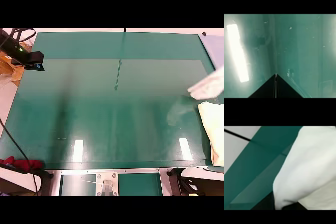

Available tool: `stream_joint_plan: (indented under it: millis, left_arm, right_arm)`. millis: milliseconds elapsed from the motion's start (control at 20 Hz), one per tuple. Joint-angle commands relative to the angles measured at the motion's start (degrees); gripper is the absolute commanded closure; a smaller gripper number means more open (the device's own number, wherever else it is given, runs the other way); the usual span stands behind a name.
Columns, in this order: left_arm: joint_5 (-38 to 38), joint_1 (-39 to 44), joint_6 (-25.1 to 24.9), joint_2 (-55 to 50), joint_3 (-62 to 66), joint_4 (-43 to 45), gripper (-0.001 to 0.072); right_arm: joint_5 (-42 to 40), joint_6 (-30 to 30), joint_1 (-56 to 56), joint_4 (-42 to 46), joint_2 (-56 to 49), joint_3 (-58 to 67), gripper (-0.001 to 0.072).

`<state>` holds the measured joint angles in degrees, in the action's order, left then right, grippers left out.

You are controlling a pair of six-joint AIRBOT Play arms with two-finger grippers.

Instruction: Fold the shirts.

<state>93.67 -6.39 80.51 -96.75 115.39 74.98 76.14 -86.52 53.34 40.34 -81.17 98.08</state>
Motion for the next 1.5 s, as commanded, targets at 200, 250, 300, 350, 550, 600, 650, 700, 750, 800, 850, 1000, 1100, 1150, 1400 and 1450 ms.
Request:
stream_joint_plan:
  millis: [200,250,300,350,550,600,650,700,750,800,850,1000,1100,1150,1400,1450]
  left_arm:
    - [1.0,0.0,0.5,0.0,0.0,-0.2,0.0680]
    - [1.6,0.0,0.5,0.0,0.0,-0.2,0.0680]
    - [2.1,0.0,0.5,0.0,0.0,-0.2,0.0680]
    - [2.5,0.0,0.5,0.0,0.0,-0.2,0.0680]
    - [3.9,0.0,0.5,0.0,0.0,-0.9,0.0680]
    - [4.5,0.0,0.5,0.0,0.0,-0.9,0.0680]
    - [5.0,0.0,0.5,0.0,0.0,-0.9,0.0680]
    - [5.3,0.0,0.5,0.0,0.0,-0.9,0.0680]
    - [5.5,0.0,0.5,0.0,0.0,-0.9,0.0680]
    - [5.6,0.0,0.5,0.0,0.0,-0.9,0.0680]
    - [5.6,0.0,0.5,0.0,0.0,-0.9,0.0681]
    - [4.3,0.0,0.4,0.0,0.0,-1.9,0.0681]
    - [3.8,0.0,0.4,0.0,0.0,-2.1,0.0681]
    - [3.8,0.0,0.1,0.0,0.1,-2.1,0.0681]
    - [3.2,0.2,1.4,4.1,0.0,-2.0,0.0682]
    - [2.7,0.2,2.2,5.9,-0.7,-2.1,0.0682]
  right_arm:
    - [11.9,-4.4,12.1,14.9,3.1,0.0,0.0699]
    - [13.4,-6.2,12.1,18.7,3.8,0.0,0.0699]
    - [14.7,-7.5,12.1,23.1,4.7,0.0,0.0699]
    - [16.0,-8.5,12.1,27.1,5.6,-0.1,0.0699]
    - [23.3,-15.1,12.1,42.6,7.4,-4.2,0.0698]
    - [24.6,-15.8,12.1,46.0,7.5,-6.6,0.0697]
    - [25.7,-16.8,12.1,49.2,7.5,-9.4,0.0697]
    - [26.5,-17.0,12.1,52.5,7.5,-12.8,0.0697]
    - [26.6,-17.1,12.1,55.4,7.5,-16.4,0.0670]
    - [26.6,-18.1,12.1,57.9,7.4,-19.7,0.0556]
    - [26.6,-19.1,12.1,60.4,7.4,-22.8,0.0393]
    - [26.6,-21.9,11.7,59.9,5.8,-25.1,0.0163]
    - [26.3,-21.9,9.3,54.6,4.1,-21.2,0.0163]
    - [25.8,-21.9,7.1,51.7,3.2,-18.4,0.0170]
    - [13.8,-16.9,-10.2,38.1,2.6,-8.8,0.0698]
    - [11.4,-16.2,-14.6,35.6,2.6,-8.8,0.0699]
